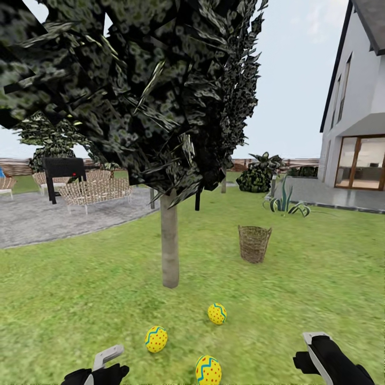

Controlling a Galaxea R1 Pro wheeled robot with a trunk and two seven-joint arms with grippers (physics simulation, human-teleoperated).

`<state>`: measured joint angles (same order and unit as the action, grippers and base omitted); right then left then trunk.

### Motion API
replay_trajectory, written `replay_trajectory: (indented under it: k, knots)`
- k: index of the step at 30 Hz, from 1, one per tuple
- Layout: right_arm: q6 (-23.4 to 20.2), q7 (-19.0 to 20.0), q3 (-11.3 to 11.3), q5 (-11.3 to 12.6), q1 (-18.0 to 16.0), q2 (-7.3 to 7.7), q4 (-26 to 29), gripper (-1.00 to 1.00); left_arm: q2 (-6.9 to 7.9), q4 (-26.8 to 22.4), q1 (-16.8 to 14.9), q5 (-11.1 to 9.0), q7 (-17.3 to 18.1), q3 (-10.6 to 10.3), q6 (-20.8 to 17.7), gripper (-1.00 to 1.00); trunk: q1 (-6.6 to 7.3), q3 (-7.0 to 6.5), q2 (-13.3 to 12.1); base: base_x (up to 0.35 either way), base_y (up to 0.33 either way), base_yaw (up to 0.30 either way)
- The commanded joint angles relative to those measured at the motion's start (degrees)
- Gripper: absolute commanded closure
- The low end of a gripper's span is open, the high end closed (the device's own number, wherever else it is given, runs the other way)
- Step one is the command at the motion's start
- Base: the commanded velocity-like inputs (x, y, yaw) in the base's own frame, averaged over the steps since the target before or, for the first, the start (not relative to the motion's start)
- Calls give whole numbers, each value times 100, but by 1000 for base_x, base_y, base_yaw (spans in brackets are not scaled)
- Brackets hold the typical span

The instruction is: Take the three Easter eggs out of the wicker basket on the lawn in the garden, then place them on the lawn next to a single tree (choose any tree) so that all three eggs are next to the same tree and none are left in the basket.

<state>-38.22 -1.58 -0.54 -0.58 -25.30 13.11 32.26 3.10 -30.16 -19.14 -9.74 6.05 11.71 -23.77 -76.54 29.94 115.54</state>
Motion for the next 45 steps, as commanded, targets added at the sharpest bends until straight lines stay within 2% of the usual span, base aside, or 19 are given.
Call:
replay_trajectory:
  k: [1,38,45]
  knots:
    - [-28,-9,-6,-3,-2,-1,9,-100,-3,-8,-2,-23,19,25,-40,-100,24,-1,-38,-20,0,0]
    - [-28,-9,1,-3,-3,1,9,-100,-3,-5,-2,-19,19,33,-40,-100,836,-320,-1522,-1,0,0]
    - [-28,-9,1,-3,-4,-1,9,-100,-15,0,-2,-19,28,29,-40,-100,990,-381,-1802,-195,0,0]
